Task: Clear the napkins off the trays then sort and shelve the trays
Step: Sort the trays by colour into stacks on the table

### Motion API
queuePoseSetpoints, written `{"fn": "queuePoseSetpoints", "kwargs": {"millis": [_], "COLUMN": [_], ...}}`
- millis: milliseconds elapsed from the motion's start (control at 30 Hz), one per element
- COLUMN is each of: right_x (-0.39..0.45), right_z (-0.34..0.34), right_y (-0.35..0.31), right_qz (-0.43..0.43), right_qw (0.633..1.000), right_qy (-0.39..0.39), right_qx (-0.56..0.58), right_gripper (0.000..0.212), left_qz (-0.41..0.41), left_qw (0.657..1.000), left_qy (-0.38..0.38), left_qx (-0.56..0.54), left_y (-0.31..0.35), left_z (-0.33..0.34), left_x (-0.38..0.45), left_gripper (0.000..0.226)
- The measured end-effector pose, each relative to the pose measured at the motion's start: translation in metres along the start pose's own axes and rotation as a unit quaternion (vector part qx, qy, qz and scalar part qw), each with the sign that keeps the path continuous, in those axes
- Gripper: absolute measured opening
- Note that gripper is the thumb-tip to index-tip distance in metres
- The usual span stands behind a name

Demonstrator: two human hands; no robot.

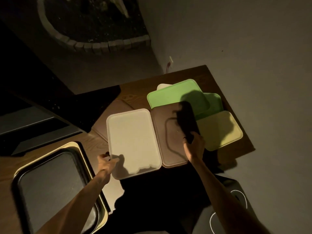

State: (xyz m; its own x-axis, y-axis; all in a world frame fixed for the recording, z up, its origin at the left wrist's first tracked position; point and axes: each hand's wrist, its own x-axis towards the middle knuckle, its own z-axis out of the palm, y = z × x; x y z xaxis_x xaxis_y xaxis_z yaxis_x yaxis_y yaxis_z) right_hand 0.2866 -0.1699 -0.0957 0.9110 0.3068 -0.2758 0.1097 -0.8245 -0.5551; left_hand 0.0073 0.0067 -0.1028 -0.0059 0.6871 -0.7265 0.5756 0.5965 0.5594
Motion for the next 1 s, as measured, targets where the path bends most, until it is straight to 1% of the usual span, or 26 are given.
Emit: {"fn": "queuePoseSetpoints", "kwargs": {"millis": [67, 133, 200, 233, 300, 433, 533, 600, 633, 700, 733, 833, 900, 1000], "right_x": [0.015, 0.026, 0.035, 0.039, 0.043, 0.040, 0.032, 0.025, 0.021, 0.009, 0.001, -0.026, -0.041, -0.066], "right_z": [-0.009, -0.016, -0.017, -0.017, -0.016, -0.024, -0.039, -0.054, -0.062, -0.075, -0.078, -0.076, -0.066, -0.042], "right_y": [0.013, 0.022, 0.027, 0.028, 0.029, 0.024, 0.005, -0.013, -0.023, -0.046, -0.057, -0.089, -0.108, -0.130], "right_qz": [0.021, 0.066, 0.094, 0.101, 0.109, 0.120, 0.078, 0.034, 0.007, -0.054, -0.068, -0.072, -0.104, -0.188], "right_qw": [0.999, 0.996, 0.993, 0.992, 0.990, 0.991, 0.993, 0.989, 0.985, 0.969, 0.961, 0.932, 0.917, 0.903], "right_qy": [0.006, -0.020, -0.057, -0.073, -0.083, -0.057, -0.060, -0.097, -0.125, -0.187, -0.212, -0.280, -0.306, -0.331], "right_qx": [-0.044, -0.058, -0.044, -0.025, 0.013, 0.020, 0.065, 0.107, 0.123, 0.149, 0.166, 0.218, 0.234, 0.200], "right_gripper": [0.061, 0.075, 0.081, 0.080, 0.073, 0.057, 0.045, 0.035, 0.034, 0.039, 0.044, 0.054, 0.063, 0.065], "left_qz": [-0.006, -0.013, -0.021, -0.028, -0.039, -0.026, -0.002, 0.014, 0.026, 0.053, 0.065, 0.088, 0.087, 0.066], "left_qw": [1.000, 0.999, 0.998, 0.998, 0.997, 0.997, 0.996, 0.995, 0.995, 0.994, 0.993, 0.993, 0.991, 0.984], "left_qy": [-0.024, -0.028, -0.025, -0.024, -0.027, -0.007, -0.004, 0.003, 0.006, 0.002, -0.008, -0.027, -0.036, -0.061], "left_qx": [-0.016, -0.032, -0.049, -0.055, -0.057, -0.073, -0.094, -0.102, -0.101, -0.096, -0.093, -0.079, -0.094, -0.152], "left_y": [0.005, 0.011, 0.013, 0.013, 0.015, 0.020, 0.028, 0.036, 0.041, 0.052, 0.056, 0.063, 0.066, 0.071], "left_z": [0.002, 0.004, 0.003, 0.003, 0.001, -0.002, -0.006, -0.009, -0.011, -0.015, -0.016, -0.020, -0.018, -0.011], "left_x": [-0.004, -0.009, -0.010, -0.009, -0.008, -0.012, -0.017, -0.020, -0.021, -0.025, -0.027, -0.036, -0.043, -0.061], "left_gripper": [0.022, 0.019, 0.021, 0.020, 0.015, 0.009, 0.005, 0.004, 0.006, 0.008, 0.008, 0.017, 0.022, 0.013]}}
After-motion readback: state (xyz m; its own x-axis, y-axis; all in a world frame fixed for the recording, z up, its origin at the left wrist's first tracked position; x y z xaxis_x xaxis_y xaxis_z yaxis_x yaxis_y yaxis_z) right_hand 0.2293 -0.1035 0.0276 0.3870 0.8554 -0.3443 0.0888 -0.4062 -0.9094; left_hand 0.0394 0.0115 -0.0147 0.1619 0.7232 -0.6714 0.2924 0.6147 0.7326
